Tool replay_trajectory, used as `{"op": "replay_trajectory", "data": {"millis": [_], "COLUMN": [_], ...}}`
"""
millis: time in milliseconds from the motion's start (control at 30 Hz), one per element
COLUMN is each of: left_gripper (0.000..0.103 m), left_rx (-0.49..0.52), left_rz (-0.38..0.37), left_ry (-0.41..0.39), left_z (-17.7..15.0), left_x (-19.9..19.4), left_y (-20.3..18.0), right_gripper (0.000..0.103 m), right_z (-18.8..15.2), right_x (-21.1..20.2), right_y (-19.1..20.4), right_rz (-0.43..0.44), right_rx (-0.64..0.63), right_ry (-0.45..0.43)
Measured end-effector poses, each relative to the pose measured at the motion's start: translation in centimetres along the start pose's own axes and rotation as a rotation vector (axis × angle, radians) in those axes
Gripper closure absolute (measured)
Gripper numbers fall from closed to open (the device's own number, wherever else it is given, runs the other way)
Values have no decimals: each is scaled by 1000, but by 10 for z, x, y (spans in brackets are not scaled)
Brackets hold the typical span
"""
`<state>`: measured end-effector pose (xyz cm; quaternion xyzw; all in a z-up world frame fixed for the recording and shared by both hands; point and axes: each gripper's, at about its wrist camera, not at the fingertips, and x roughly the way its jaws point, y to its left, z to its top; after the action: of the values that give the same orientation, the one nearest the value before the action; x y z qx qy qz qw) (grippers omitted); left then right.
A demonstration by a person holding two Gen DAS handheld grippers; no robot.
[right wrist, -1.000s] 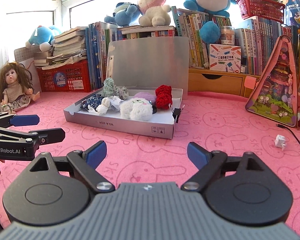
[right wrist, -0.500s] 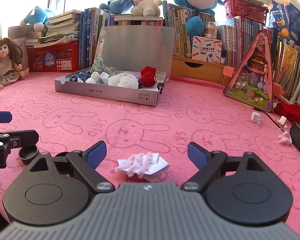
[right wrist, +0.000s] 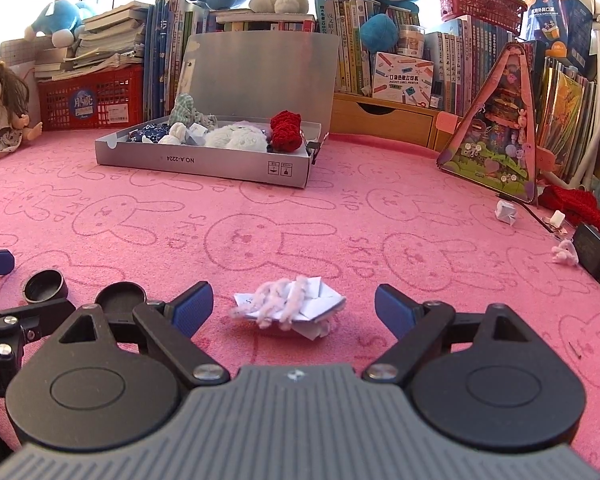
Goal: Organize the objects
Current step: 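Grasp a black round lid with the left gripper while the right gripper grasps the pink-white paper bundle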
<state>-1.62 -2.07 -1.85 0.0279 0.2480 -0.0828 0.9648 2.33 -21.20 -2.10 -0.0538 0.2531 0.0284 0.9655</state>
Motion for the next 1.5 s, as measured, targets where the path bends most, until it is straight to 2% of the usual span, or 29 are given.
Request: {"op": "replay_trajectory", "data": {"millis": [33,100,300,467,533,633,900,1000,1133,1500], "left_gripper": [20,36,53,57,57,57,57,65,65,65], "left_rx": [-1,0,1,-16,-33,-17,2,-4,-16,-28], "left_rz": [3,1,-24,-30,-33,-25,-19,-17,-18,-12], "left_ry": [-5,-15,-18,-17,-13,-5,-1,0,-9,-40], "left_z": [0,0,1,2,3,4,4,6,12,33], "left_x": [-1,-2,-5,-6,-5,-4,-4,-4,-4,-1], "left_y": [0,0,-1,0,1,0,-3,-2,2,14], "right_gripper": [10,11,17,24,32,39,43,45,49,50], "right_z": [0,0,-1,-1,-2,-2,-3,-1,2,19], "right_x": [0,0,0,1,0,-1,-3,-4,-5,-7], "right_y": [2,6,11,5,3,3,2,-3,-7,-25], "right_rz": [0,-1,12,51,62,55,55,69,79,125], "right_rx": [-13,-40,-72,-39,-36,-35,-29,17,49,153], "right_ry": [2,3,3,8,1,-7,-22,-23,-25,-34]}}
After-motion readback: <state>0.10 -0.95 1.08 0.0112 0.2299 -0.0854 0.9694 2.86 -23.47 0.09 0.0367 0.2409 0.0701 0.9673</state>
